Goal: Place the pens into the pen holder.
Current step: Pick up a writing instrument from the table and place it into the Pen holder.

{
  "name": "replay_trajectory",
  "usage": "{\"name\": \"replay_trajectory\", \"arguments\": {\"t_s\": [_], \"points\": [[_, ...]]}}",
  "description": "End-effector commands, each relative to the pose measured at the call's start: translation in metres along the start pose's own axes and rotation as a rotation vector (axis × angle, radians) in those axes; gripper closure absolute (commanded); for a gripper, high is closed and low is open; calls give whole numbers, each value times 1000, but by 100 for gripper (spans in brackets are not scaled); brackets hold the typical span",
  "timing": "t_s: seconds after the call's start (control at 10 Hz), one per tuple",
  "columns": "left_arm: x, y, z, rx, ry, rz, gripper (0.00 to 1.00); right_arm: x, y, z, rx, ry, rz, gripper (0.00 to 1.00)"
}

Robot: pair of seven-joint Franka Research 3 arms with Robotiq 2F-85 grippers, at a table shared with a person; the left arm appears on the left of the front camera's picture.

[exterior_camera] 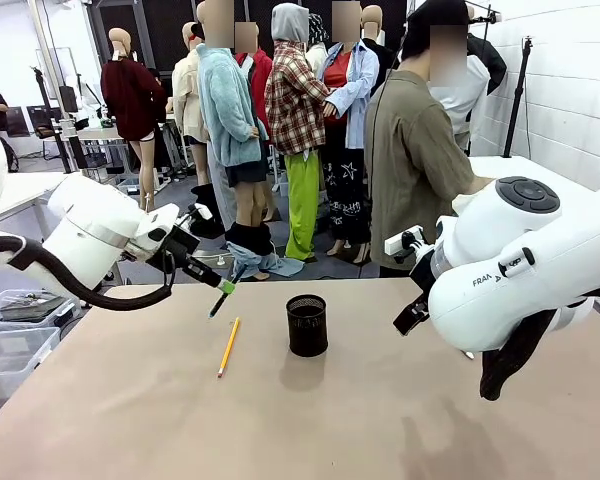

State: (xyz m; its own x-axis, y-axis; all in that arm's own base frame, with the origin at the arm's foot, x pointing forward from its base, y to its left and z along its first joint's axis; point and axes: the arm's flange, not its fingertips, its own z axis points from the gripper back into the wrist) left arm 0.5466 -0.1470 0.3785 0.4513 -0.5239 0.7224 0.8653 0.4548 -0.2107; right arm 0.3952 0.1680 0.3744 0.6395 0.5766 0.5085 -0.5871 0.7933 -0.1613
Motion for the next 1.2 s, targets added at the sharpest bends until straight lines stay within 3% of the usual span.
{"name": "replay_trajectory", "arguments": {"t_s": [0.0, 0.2, 0.3, 0.4, 0.6, 0.7, 0.9, 1.1], "points": [[-2, -1, -2, -120, -128, -57, 100, 0, 0, 0, 1, 1, 0, 0], [8, -11, -9, -233, -214, -117, 100, 0, 0, 0, 1, 1, 0, 0], [15, -13, -18, -232, -117, -31, 100, 0, 0, 0, 1, 1, 0, 0], [13, -14, -5, -166, -164, -100, 100, 0, 0, 0, 1, 1, 0, 0], [12, -19, -14, -212, -164, -90, 100, 0, 0, 0, 1, 1, 0, 0], [9, -28, -19, -286, -214, -195, 100, 0, 0, 0, 1, 1, 0, 0], [29, -31, -39, -392, -324, -289, 100, 0, 0, 0, 1, 1, 0, 0], [50, -33, -52, -489, -363, -348, 100, 0, 0, 0, 1, 1, 0, 0]]}}
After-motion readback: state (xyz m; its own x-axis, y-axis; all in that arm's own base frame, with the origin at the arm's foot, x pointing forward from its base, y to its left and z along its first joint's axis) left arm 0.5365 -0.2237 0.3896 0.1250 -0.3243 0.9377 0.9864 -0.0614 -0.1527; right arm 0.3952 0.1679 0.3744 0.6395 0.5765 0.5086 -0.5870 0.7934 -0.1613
